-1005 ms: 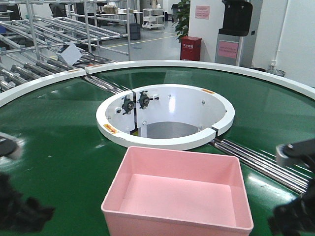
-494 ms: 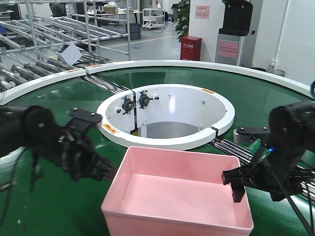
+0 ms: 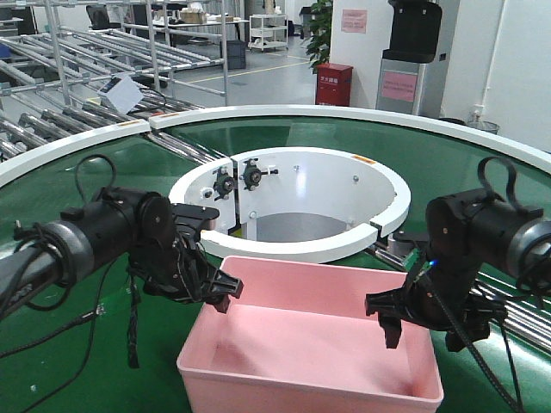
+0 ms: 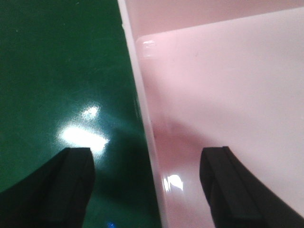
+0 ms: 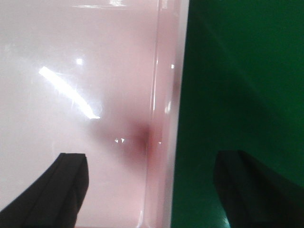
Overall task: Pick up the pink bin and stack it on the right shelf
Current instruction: 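Lower both grippers onto the side walls of the pink bin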
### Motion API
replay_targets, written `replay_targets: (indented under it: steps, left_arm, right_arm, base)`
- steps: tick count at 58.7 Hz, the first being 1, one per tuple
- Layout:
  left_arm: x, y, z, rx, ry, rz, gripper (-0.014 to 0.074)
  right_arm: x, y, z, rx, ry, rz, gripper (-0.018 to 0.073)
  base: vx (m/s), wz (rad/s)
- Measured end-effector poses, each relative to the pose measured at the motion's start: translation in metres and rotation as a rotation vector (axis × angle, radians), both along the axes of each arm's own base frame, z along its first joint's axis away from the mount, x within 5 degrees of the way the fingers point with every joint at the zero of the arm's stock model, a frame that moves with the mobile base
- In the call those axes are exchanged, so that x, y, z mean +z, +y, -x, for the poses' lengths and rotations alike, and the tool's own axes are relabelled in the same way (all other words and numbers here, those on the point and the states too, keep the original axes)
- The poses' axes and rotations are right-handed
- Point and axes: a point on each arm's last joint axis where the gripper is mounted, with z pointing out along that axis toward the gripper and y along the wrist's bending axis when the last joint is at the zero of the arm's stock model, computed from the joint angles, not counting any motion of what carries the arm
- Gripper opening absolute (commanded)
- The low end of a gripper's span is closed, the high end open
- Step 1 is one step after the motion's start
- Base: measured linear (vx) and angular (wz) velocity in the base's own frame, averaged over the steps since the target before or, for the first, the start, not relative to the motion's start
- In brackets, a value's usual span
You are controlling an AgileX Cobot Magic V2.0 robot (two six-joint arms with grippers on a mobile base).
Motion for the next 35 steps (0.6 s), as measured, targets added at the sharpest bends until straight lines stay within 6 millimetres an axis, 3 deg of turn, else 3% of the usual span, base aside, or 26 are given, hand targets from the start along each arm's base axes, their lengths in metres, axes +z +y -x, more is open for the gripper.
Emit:
replay_targets:
  steps: [11,20,35]
  left_arm:
    - [-0.02,-0.003,-0.007,0.027,0.025,0.006,0.0586]
    - [-0.031,-0.004,-0.01,0.04,0.046,0.008,0.056]
    - [-0.032,-0.004,-0.01,0.041,0.046,0.011,0.0379]
  right_arm:
    - [-0.017,0.002,-0.01,-0.029,-0.016,-0.013,0.0579]
    - [-0.025,0.002,-0.015,-0.059,-0.03,-0.013,0.052]
    - [-0.03,0.0,-0.017,-0.088,-0.032,0.009,0.0351]
  base:
    - [0.0,0.0]
    - [0.0,0.0]
    - [0.0,0.0]
